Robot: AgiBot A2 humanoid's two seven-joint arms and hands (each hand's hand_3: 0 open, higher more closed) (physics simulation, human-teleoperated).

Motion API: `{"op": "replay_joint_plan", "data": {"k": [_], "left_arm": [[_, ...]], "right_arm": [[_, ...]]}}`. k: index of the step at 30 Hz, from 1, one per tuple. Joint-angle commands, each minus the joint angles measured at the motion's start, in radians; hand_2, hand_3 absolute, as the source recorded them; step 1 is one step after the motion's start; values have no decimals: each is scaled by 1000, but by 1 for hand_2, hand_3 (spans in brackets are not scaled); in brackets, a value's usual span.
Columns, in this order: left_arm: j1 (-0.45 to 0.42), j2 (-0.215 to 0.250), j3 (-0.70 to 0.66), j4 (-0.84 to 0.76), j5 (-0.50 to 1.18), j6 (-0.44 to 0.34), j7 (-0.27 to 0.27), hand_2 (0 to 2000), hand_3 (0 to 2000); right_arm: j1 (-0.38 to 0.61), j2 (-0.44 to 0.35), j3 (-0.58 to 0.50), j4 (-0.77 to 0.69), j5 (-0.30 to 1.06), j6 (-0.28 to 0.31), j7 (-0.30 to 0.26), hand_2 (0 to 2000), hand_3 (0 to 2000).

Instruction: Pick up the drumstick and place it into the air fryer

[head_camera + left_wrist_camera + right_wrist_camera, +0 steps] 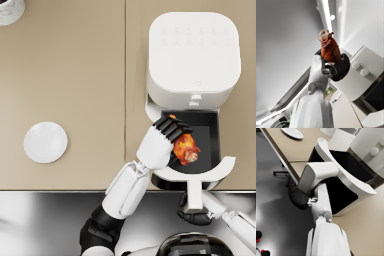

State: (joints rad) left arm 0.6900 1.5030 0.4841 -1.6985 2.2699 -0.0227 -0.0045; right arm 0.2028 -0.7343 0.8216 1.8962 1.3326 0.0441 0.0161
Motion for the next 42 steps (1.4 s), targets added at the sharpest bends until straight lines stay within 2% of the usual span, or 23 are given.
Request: {"op": "replay_joint_plan", "data": {"k": [1, 2, 3, 4, 5, 6, 7, 8, 11, 12, 13, 15, 20, 25, 30, 35, 42], "left_arm": [[28, 28, 77, 32, 0, 0, 0, 639, 1673], [20, 24, 80, 38, 0, 2, 2, 0, 1347], [15, 23, 82, 39, 0, 2, 3, 0, 1020], [7, 18, 77, 46, 0, 4, 4, 0, 693], [-5, 11, 61, 42, 0, 0, 4, 0, 367], [-18, 4, 42, 37, 0, -8, 4, 0, 40], [-40, -9, 15, 23, 0, -8, 5, 0, 0], [-66, -25, -10, 0, 1, -2, 5, 0, 0], [-173, -105, -104, -96, 1, 13, 5, 0, 0], [-207, -125, -156, -127, 1, 16, 5, 0, 0], [-235, -138, -204, -155, 1, 18, 5, 0, 0], [-276, -151, -290, -198, 1, 20, 5, 0, 0], [-357, -153, -467, -268, 0, 22, 5, 0, 0], [-379, -149, -567, -260, 0, 22, 5, 0, 0], [-388, -150, -597, -245, 0, 22, 5, 0, 0], [-387, -152, -608, -230, 0, 22, 5, 0, 0], [-393, -155, -617, -217, 0, 22, 5, 0, 0]], "right_arm": [[-9, -246, 48, 81, 0, 2, 3, 2000, 2000], [-8, -249, 45, 78, 0, 0, 3, 2000, 2000], [-6, 6, 1, 8, 0, -2, 3, 2000, 2000], [-4, -259, 37, 76, 0, -3, 2, 2000, 2000], [-10, 8, 1, 12, 0, -3, 1, 2000, 2000], [-6, -259, 31, 74, 0, -3, 1, 2000, 2000], [-11, 4, -3, 9, 0, -1, 0, 2000, 2000], [-7, -258, 27, 69, 0, 3, 1, 2000, 2000], [39, -239, 53, 62, 1, 10, 2, 2000, 2000], [-1, -279, -5, 49, 1, 6, 2, 2000, 2000], [56, -247, 52, 38, 1, 8, -1, 2000, 2000], [70, -266, 50, 27, 1, 10, -3, 2000, 2000], [161, -297, 46, -68, -4, 40, -5, 2000, 2000], [250, -327, 14, -161, -5, 88, -9, 2000, 2000], [332, -375, -14, -270, 3, 139, -3, 2000, 2000], [430, -445, -27, -439, 6, 190, -11, 2000, 2000], [554, -514, -20, -650, 8, 218, -7, 2000, 2000]]}}
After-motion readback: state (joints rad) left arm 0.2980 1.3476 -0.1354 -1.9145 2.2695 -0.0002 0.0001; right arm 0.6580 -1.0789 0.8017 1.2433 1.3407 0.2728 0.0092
